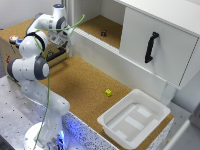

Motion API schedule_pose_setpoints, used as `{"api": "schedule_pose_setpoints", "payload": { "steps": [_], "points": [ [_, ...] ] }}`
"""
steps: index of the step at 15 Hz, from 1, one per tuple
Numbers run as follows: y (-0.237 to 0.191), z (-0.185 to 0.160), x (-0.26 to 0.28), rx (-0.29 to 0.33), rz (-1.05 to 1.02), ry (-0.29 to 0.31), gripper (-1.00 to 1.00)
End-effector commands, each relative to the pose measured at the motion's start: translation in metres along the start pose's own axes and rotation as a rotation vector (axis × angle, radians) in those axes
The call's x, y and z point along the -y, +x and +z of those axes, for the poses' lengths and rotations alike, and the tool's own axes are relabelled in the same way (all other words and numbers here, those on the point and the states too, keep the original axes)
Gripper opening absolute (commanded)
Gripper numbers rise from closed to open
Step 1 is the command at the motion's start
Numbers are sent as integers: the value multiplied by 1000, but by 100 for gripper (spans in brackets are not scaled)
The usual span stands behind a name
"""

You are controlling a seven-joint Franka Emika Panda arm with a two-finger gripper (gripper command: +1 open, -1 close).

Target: Turn off the green light

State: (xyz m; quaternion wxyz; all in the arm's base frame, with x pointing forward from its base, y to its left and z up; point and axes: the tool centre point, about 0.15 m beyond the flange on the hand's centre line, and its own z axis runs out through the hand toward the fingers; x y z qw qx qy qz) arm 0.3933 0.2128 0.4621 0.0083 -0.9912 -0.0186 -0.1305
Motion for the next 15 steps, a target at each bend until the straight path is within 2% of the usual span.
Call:
{"api": "schedule_pose_setpoints", "payload": {
  "steps": [1, 5, 7, 11, 13, 15],
  "points": [
    [93, -2, -35, -99, 10, -43, 100],
    [159, 4, -48, -108, -50, -24, 100],
    [181, 7, -48, -131, -81, -8, 100],
    [230, 19, -49, -158, -116, -16, 100],
    [249, 28, -47, -156, -117, 3, 100],
    [263, 39, -45, -160, -131, -5, 100]
  ]
}}
